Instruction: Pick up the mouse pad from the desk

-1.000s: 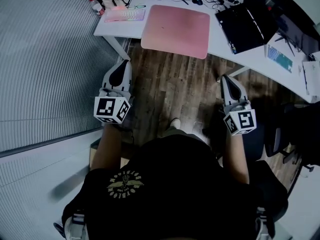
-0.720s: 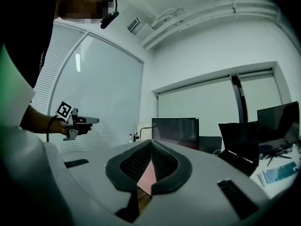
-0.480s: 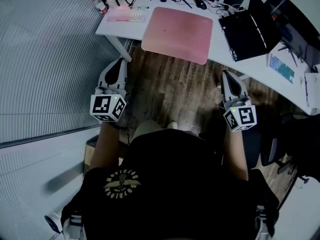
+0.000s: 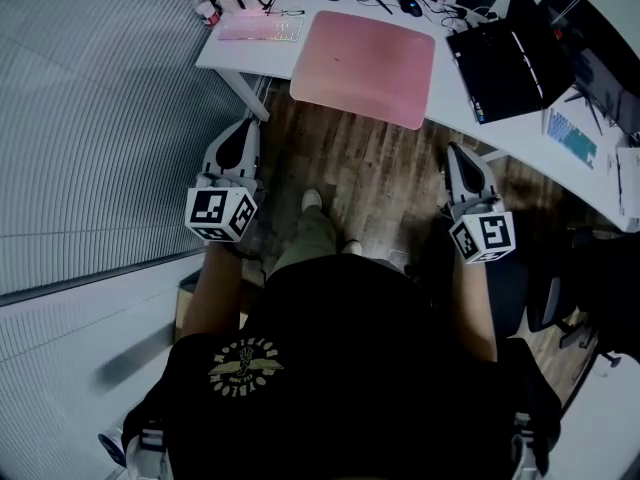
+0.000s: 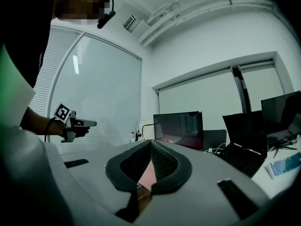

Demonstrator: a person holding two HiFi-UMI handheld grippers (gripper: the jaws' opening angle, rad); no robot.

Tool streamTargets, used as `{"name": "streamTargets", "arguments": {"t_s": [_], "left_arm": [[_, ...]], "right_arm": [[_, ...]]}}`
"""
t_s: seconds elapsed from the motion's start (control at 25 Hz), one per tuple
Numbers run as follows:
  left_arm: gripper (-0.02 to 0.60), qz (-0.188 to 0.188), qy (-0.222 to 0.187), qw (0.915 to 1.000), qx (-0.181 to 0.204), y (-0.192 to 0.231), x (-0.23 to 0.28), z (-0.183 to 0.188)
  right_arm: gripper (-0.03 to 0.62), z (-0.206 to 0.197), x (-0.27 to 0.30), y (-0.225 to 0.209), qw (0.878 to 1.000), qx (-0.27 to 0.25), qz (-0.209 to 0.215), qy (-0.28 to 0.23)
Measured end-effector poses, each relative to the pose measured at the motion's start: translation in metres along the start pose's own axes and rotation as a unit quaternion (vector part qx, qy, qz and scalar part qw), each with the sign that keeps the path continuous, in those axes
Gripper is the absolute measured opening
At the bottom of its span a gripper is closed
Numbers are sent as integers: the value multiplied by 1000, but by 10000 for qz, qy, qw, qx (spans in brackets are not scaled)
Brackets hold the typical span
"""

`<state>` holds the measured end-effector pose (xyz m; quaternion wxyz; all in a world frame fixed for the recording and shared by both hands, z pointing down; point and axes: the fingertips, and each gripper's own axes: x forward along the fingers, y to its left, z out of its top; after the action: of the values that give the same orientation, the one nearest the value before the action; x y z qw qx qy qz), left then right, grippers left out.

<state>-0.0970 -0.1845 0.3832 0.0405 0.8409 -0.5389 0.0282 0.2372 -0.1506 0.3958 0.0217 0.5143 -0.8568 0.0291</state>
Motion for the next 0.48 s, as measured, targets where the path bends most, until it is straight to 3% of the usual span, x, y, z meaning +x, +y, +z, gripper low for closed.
{"name": "streamTargets", "arguments": {"t_s": [0.48], "left_arm": [[6,-368,272,9989,32,40,65,-13]], "right_arm": [[2,-6,55,-9,9996,93,-254,66]]}}
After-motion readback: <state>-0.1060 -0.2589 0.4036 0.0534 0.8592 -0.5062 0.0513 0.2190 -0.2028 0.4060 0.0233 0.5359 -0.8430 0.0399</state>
